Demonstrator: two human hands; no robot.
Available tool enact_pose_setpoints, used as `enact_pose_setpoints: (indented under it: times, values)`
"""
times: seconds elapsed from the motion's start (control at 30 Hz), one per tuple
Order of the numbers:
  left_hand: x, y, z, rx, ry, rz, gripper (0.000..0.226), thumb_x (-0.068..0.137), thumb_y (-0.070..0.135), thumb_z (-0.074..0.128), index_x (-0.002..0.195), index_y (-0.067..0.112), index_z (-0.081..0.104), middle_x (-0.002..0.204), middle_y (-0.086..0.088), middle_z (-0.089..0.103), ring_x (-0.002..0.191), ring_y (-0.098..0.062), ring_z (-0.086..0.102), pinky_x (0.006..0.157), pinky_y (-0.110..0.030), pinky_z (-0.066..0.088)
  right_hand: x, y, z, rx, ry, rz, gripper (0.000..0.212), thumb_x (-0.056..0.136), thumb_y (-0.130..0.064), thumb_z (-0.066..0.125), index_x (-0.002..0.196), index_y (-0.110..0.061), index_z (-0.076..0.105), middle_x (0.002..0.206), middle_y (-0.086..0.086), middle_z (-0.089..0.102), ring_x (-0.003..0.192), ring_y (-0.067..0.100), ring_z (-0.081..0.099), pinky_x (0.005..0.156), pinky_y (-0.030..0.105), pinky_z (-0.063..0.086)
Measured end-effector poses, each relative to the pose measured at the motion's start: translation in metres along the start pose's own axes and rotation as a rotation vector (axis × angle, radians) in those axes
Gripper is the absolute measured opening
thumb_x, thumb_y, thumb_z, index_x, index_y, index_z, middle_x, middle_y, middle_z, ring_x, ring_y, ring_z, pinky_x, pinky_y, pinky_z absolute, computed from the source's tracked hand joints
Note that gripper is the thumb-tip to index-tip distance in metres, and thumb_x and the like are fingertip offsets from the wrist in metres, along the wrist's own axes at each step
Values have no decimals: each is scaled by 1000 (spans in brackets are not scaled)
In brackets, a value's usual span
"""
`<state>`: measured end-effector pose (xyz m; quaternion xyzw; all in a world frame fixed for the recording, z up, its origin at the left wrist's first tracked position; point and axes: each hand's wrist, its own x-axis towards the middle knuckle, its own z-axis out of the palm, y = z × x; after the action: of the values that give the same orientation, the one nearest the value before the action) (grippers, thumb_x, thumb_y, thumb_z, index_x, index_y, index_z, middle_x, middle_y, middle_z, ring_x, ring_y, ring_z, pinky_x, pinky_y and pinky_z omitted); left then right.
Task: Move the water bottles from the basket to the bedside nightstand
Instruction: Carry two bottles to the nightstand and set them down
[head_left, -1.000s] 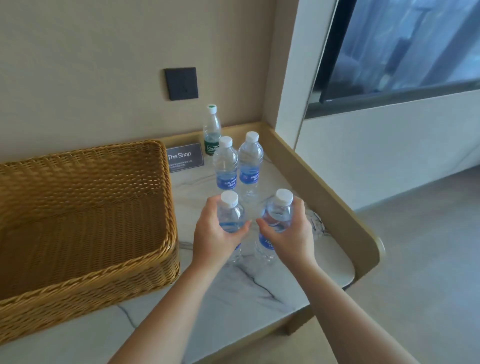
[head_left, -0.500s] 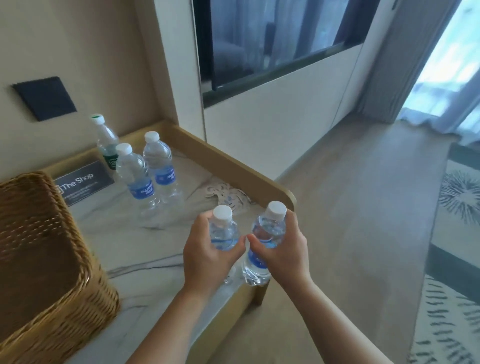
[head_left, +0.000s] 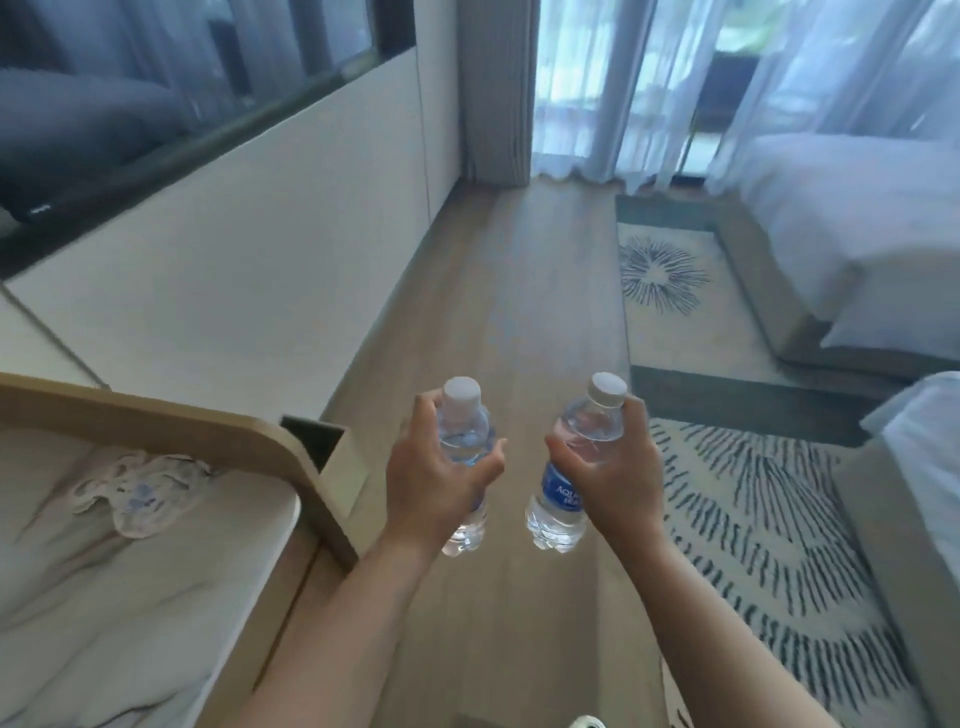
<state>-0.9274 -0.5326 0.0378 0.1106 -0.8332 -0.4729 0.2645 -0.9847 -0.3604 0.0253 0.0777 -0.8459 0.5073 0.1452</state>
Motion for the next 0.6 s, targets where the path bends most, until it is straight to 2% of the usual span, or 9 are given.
enact_pose_setpoints:
  times: [0.07, 0.17, 0.23, 0.3, 0.4, 0.47, 0.6]
  values:
    - [14, 15, 45, -6, -46, 22, 54, 62, 43, 77, 104, 27, 48, 94, 9, 63, 84, -13, 64, 76, -39, 53, 24, 24, -34, -32, 47, 17, 57, 61, -56, 71, 107, -39, 42, 89, -18, 63, 76, -9, 62, 64, 17, 42]
    - [33, 38, 111, -20, -108, 56, 57, 60, 45, 78, 105, 28, 48, 93, 10, 64, 82, -12, 65, 76, -37, 54, 58, 60, -85, -82, 111, 41, 61, 64, -51, 75, 113, -31, 45, 89, -16, 62, 75, 1, 62, 68, 25, 45]
    - [45, 53, 153, -35, -147, 75, 57, 60, 44, 79, 105, 30, 47, 94, 9, 65, 84, -13, 65, 77, -35, 54, 80, 82, -115, -103, 143, 51, 61, 65, -46, 79, 113, -29, 45, 87, -19, 59, 74, -8, 58, 68, 23, 45]
    - [56, 68, 192, -56, -185, 94, 56, 61, 43, 81, 103, 35, 45, 94, 13, 64, 84, -10, 65, 77, -29, 53, 100, 102, -143, -125, 164, 68, 62, 66, -45, 80, 114, -26, 46, 90, -15, 61, 75, -6, 59, 68, 21, 44]
    - [75, 88, 244, -88, -237, 126, 55, 60, 51, 77, 103, 39, 45, 90, 22, 62, 83, 4, 63, 72, -12, 48, 127, 130, -176, -173, 180, 86, 67, 66, -48, 78, 119, -22, 47, 96, -5, 65, 79, 6, 63, 70, 28, 48]
    - [90, 96, 276, -105, -271, 134, 54, 60, 53, 75, 103, 37, 46, 91, 22, 62, 84, 5, 62, 71, -12, 48, 145, 150, -190, -217, 201, 89, 69, 66, -50, 76, 121, -22, 46, 96, -3, 66, 82, 14, 63, 69, 27, 48]
    - [129, 101, 336, -110, -324, 154, 54, 62, 45, 81, 101, 39, 44, 91, 21, 61, 83, 5, 61, 71, -14, 47, 187, 186, -203, -234, 266, 148, 68, 65, -53, 74, 119, -26, 44, 101, -1, 64, 86, 17, 62, 70, 29, 47]
